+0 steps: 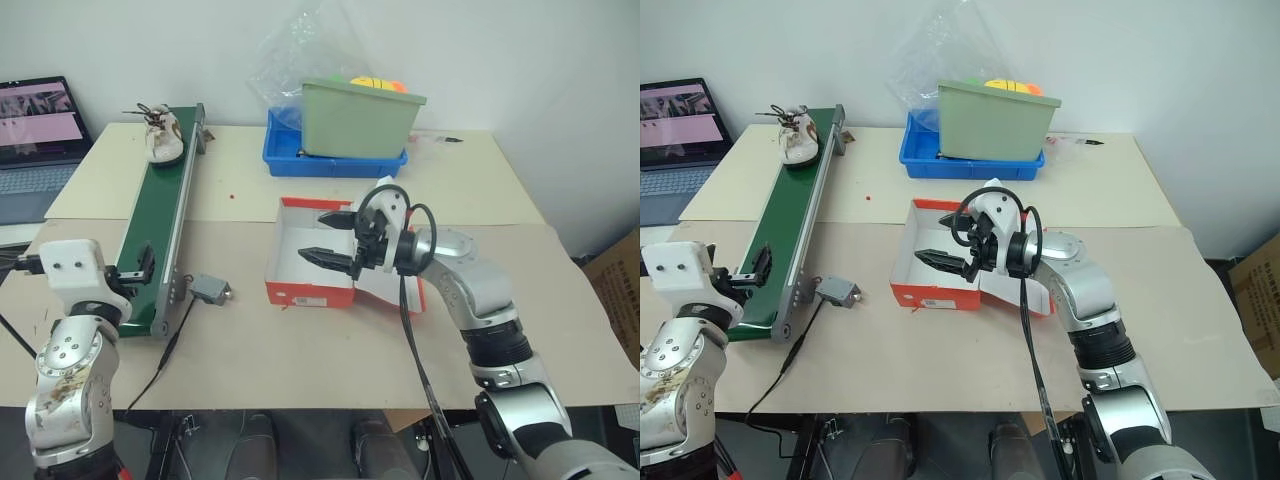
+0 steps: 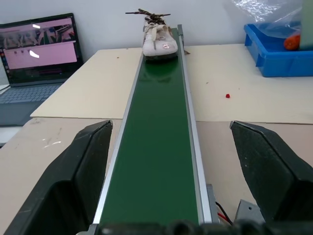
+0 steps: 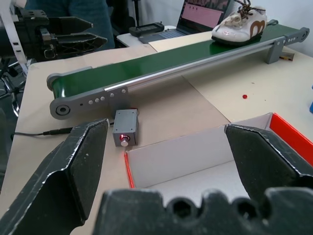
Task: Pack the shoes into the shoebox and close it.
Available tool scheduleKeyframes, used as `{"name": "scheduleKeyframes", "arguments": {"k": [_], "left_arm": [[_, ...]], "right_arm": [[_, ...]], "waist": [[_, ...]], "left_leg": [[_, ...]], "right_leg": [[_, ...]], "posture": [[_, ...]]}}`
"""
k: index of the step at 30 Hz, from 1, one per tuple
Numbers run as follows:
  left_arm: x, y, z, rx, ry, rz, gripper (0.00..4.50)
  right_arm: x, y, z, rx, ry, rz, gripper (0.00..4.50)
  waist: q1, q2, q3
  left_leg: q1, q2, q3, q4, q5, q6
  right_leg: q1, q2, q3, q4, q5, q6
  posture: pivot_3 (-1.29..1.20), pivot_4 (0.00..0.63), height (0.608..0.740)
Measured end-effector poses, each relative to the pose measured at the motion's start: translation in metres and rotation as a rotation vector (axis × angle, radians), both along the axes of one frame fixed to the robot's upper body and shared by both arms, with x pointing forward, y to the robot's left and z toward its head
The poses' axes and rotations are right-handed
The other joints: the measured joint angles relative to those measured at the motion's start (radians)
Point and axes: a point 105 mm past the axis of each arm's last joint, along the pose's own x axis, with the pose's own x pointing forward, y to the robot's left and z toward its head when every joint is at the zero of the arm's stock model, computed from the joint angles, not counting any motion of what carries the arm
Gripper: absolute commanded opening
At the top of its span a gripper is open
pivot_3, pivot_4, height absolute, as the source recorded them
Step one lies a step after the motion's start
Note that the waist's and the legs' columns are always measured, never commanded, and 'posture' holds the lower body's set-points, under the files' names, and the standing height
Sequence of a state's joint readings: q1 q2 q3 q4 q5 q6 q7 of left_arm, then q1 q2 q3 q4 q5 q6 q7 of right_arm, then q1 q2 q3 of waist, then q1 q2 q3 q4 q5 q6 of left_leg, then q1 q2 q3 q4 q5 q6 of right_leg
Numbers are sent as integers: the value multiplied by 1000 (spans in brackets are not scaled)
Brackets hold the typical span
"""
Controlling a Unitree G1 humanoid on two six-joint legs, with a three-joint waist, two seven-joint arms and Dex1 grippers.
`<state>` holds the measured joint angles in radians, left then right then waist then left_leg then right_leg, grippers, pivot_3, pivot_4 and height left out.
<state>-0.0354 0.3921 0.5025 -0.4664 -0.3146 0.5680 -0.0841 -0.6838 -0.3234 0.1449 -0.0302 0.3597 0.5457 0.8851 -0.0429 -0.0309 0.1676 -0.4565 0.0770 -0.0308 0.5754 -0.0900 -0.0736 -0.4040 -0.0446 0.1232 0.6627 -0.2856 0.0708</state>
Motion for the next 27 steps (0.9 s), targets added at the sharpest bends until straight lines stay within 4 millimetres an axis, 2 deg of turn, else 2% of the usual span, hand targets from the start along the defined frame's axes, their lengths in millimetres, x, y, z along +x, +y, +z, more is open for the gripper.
{"name": "scheduleKeyframes", "arguments": {"k": [6, 11, 14, 18, 27], "left_arm": [[14, 19, 8, -9, -14, 62, 4132], [26, 28, 0, -21, 11, 56, 4132], [32, 30, -6, -27, 30, 44, 4132], [40, 31, -19, -19, 75, 15, 4132], [58, 32, -16, -36, 68, -20, 4132]], "right_arm": [[-1, 1, 0, 8, 11, 8, 4468], [-5, 3, 6, 65, 4, 11, 4468], [-8, 4, 5, 95, 15, 17, 4468], [-10, 3, 14, 135, -3, 4, 4468], [-14, 7, 19, 148, -1, 0, 4468]], "waist": [[1, 0, 0], [0, 0, 0], [-1, 0, 0], [0, 0, 0], [1, -1, 0]], "left_leg": [[0, 0, 0, 0, 0, 0], [0, 0, -1, -1, 0, 0], [0, 0, 0, -1, 0, 0], [0, 0, -1, -1, 0, 0], [0, 0, -1, -1, 0, 0]], "right_leg": [[0, 0, 0, 0, 0, 0], [0, 0, -1, 0, 0, 0], [0, 0, -1, 0, 0, 0], [0, 0, -1, 1, 0, 0], [0, 0, -1, 0, 0, 0]], "posture": [[0, 150, 740], [0, 150, 740], [0, 150, 740], [0, 150, 740], [0, 150, 740]]}}
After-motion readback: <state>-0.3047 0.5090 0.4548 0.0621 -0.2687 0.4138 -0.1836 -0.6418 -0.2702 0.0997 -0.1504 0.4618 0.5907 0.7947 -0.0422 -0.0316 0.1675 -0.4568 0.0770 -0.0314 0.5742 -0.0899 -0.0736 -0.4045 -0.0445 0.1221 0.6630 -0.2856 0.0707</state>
